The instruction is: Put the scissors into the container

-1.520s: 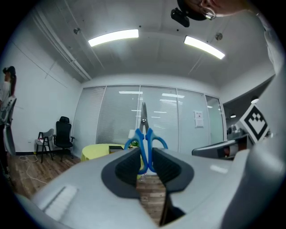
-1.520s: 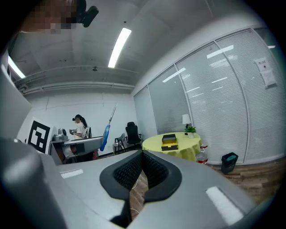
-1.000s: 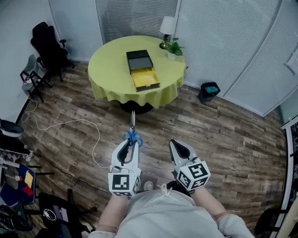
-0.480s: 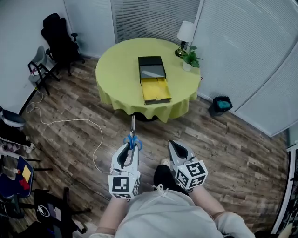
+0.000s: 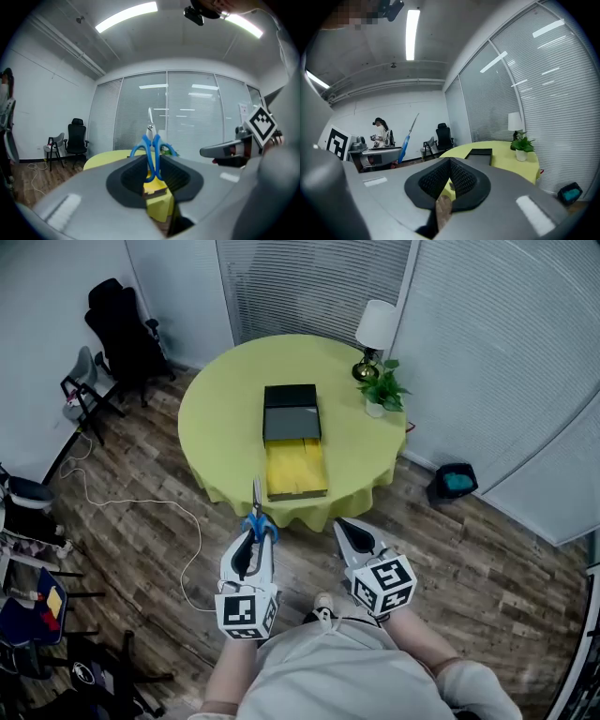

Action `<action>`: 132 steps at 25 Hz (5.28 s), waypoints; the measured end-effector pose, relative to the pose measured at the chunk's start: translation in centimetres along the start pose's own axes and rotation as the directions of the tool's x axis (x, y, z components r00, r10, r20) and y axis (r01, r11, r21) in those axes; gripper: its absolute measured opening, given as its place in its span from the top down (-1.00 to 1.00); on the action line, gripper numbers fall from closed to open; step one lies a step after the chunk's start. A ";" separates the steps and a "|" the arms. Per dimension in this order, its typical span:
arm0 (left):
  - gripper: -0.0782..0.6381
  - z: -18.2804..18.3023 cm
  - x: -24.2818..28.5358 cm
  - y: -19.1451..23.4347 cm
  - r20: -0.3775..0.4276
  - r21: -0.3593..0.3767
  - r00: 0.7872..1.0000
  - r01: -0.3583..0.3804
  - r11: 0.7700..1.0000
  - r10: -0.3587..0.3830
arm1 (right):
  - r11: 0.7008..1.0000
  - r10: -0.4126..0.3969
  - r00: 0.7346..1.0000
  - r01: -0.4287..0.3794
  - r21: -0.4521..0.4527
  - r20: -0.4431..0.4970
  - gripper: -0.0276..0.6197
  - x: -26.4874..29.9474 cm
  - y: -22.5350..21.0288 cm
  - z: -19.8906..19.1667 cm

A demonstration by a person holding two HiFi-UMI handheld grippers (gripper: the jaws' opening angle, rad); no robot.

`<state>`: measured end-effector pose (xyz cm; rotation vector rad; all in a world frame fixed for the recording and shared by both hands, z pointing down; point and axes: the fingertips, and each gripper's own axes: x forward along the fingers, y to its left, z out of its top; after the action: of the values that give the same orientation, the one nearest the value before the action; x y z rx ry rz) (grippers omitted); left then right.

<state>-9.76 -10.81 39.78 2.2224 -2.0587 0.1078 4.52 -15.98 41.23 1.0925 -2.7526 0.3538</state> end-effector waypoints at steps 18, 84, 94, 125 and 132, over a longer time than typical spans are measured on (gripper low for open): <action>0.54 -4.3 17.9 -0.6 -0.180 -0.022 0.983 0.024 0.999 -0.027 | 1.000 0.028 0.995 -0.027 0.015 -0.094 0.91 10.6 -13.0 0.1; 0.62 -25.2 35.8 3.5 -0.852 -0.084 0.436 0.430 0.899 -0.289 | 0.977 -0.164 0.963 0.189 0.103 -0.215 0.91 26.2 -22.0 -4.2; 0.76 -12.9 38.4 5.8 -0.502 0.042 0.823 0.329 0.943 -0.265 | 0.987 -0.147 0.976 0.156 0.043 -0.164 0.91 26.5 -20.7 -1.4; 0.76 2.3 35.7 10.0 0.033 0.091 0.991 0.125 0.988 -0.128 | 0.991 -0.128 0.991 0.126 -0.053 -0.041 0.91 28.8 -18.6 3.5; 0.76 0.8 35.5 10.3 -0.008 0.072 0.993 0.122 0.990 -0.122 | 0.992 -0.117 0.990 0.112 -0.064 -0.076 0.91 28.9 -17.7 2.3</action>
<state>-17.27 -46.78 43.80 2.3821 -1.9411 0.1781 -4.23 -48.01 48.53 1.1881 -2.5998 0.2912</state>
